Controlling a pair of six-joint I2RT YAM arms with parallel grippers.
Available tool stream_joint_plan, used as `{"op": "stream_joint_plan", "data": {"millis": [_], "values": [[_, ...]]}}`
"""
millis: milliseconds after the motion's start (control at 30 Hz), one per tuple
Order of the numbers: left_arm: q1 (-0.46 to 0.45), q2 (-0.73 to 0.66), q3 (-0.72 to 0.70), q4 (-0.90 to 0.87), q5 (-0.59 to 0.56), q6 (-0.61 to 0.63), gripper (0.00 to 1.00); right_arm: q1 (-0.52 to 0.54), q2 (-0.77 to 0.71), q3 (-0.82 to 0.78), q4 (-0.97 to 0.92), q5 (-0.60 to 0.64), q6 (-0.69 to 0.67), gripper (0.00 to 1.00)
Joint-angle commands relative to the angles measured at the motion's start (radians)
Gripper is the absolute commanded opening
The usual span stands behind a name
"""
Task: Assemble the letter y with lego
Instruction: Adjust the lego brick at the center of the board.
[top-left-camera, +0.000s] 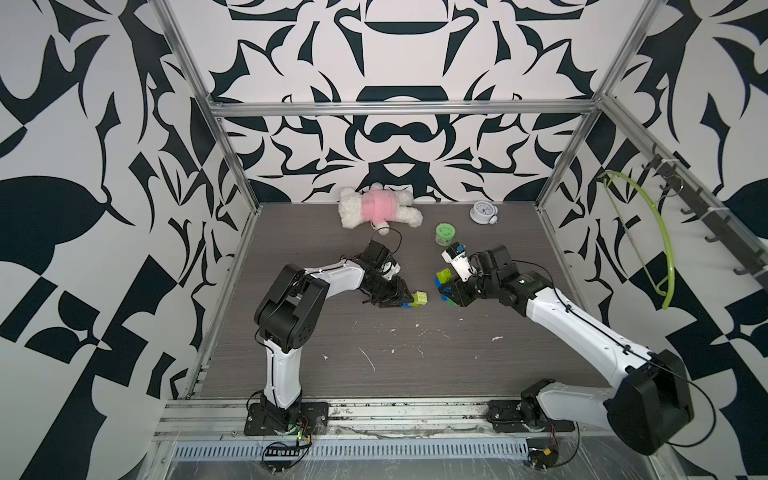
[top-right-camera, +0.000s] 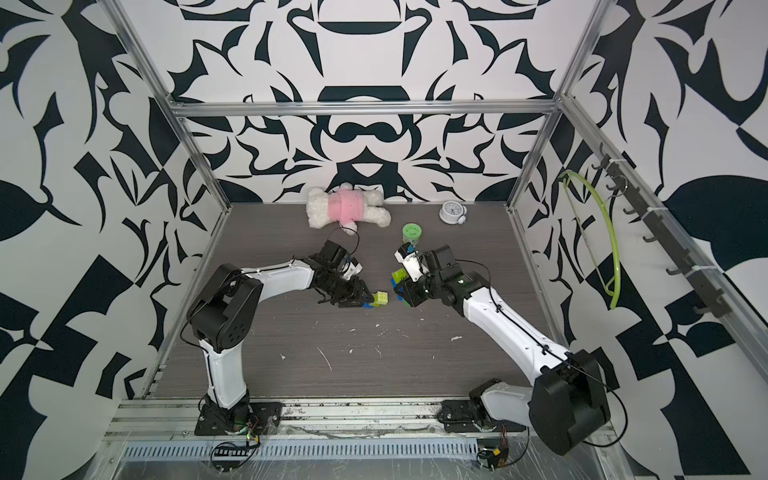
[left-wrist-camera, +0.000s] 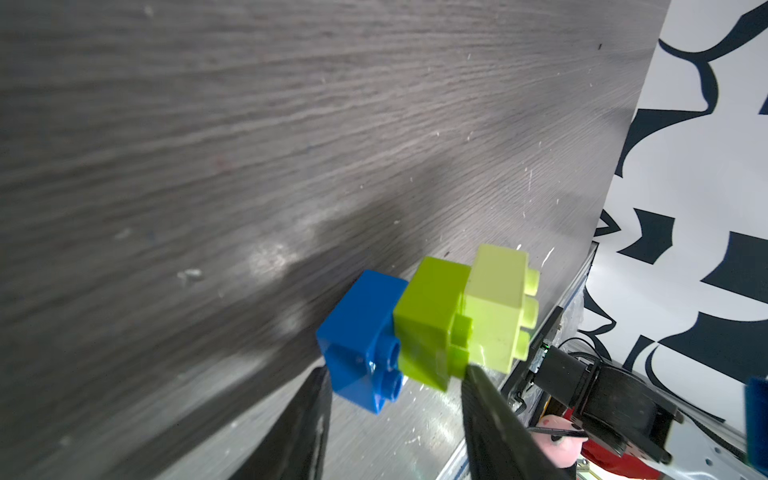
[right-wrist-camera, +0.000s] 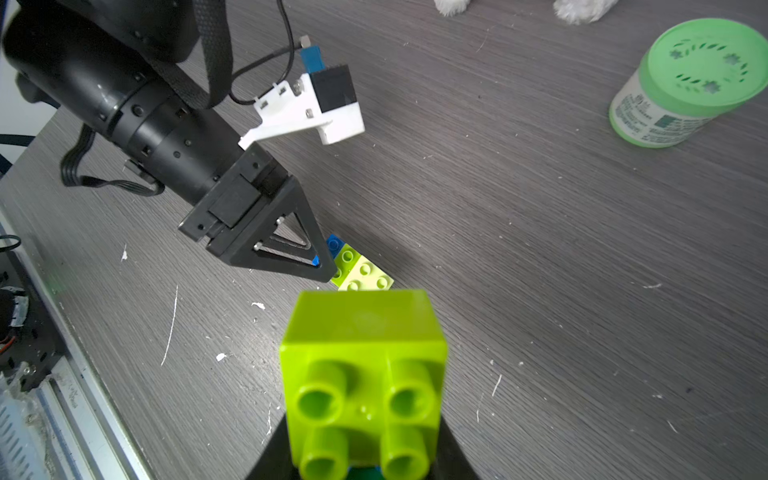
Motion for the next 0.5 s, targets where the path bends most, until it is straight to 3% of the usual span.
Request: {"op": "stream_joint_plan", "data": {"millis": [0,300,467], "values": [[0.011,0.052,-0.063,-0.077,-0.130,0.007,0.52,-0.001,0.016,0.057,-0.009,-0.029,-0.017,0.07],[0.025,0.049,-0.081,-0.079,-0.128,0.025,0.52,0.018,0.102,0.131,-0.053,-0.030,-0.051,0.06],[0.032,0.054,-0.105,-0.051,-0.119,0.028,0.52,0.040,0.200,0.217,-0.153,-0.005,-0.226,0.06]]}}
